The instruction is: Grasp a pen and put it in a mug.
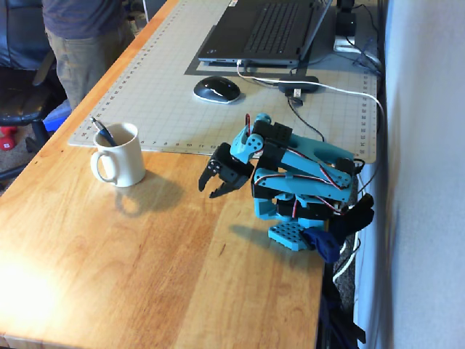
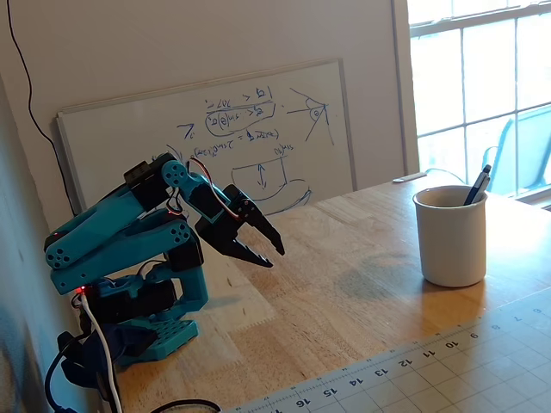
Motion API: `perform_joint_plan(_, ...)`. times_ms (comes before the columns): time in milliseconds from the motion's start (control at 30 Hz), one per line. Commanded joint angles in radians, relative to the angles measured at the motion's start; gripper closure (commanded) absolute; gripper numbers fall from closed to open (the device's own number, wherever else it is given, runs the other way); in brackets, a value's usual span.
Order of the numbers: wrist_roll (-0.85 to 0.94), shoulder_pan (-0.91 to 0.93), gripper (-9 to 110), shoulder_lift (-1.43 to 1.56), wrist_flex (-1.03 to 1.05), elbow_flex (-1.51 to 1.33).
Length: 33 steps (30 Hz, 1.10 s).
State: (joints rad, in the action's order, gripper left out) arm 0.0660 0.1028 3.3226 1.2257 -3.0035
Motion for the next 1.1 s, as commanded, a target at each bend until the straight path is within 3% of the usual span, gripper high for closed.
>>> perform_joint_plan(0, 0.011, -0.012, 93, 0.025, 0.0, -0.005)
perform_joint_plan(1067, 0.0, -0.017, 96, 0.023, -0.043, -0.091)
